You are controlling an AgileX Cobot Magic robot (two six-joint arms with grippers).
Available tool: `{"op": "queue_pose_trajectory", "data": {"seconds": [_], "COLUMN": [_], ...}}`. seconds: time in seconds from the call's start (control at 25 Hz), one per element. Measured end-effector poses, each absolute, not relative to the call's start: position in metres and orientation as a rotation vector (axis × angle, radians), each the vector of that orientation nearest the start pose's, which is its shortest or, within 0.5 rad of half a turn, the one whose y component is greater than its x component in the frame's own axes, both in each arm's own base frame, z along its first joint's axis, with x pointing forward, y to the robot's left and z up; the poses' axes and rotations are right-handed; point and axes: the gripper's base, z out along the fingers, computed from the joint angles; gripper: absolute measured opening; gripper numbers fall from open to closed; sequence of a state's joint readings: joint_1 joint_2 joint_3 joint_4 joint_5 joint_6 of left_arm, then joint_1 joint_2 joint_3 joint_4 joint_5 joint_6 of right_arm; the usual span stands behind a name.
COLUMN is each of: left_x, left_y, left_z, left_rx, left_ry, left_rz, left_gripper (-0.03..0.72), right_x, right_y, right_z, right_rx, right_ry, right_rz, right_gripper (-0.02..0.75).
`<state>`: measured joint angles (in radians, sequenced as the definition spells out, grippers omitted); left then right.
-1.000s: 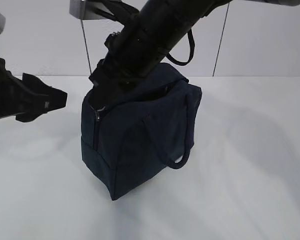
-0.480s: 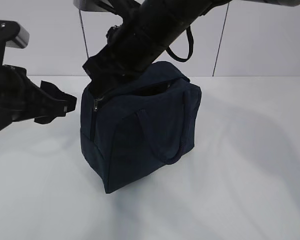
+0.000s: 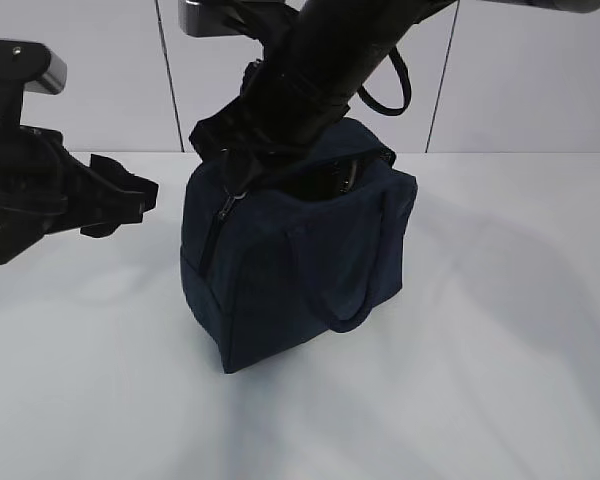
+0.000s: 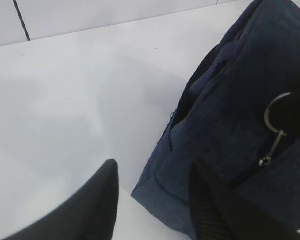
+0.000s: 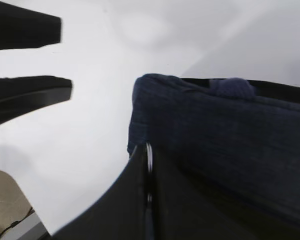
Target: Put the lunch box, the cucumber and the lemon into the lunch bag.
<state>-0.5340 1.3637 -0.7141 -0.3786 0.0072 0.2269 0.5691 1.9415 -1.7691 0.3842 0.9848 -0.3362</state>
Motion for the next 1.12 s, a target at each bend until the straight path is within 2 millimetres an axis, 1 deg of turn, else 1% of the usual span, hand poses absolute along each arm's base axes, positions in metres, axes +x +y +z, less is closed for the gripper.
{"op": "queue_pose_trajectory", "data": {"seconds": [0.12, 0.4, 0.6, 0.76, 0.96, 1.04, 1.12], "left_x": [0.243, 0.243, 0.243, 0.243, 0.249, 0.253, 0.257], "left_y": [-0.143, -0.143, -0.143, -0.143, -0.144, -0.145, -0.147], "left_z": [0.242, 0.241, 0.241, 0.241, 0.241, 0.237, 0.229], "left_rx": [0.409, 0.408, 0.412, 0.431, 0.427, 0.421, 0.424], "left_ry": [2.123, 2.121, 2.131, 2.126, 2.065, 2.049, 2.067], "left_rz": [-0.398, -0.396, -0.398, -0.388, -0.361, -0.349, -0.339], "left_gripper": [0.323, 0.323, 0.323, 0.323, 0.323, 0.323, 0.323], "right_x": [0.351, 0.347, 0.352, 0.355, 0.351, 0.348, 0.346], "right_y": [0.257, 0.265, 0.267, 0.269, 0.269, 0.269, 0.268], "right_z": [0.298, 0.302, 0.302, 0.298, 0.296, 0.295, 0.294], "right_rx": [-0.978, -0.986, -0.960, -0.945, -0.964, -0.987, -1.012], "right_ry": [2.444, 2.407, 2.369, 2.363, 2.398, 2.423, 2.447], "right_rz": [0.562, 0.704, 0.697, 0.699, 0.730, 0.742, 0.751], "right_gripper": [0.020, 0.020, 0.020, 0.020, 0.020, 0.020, 0.020]}}
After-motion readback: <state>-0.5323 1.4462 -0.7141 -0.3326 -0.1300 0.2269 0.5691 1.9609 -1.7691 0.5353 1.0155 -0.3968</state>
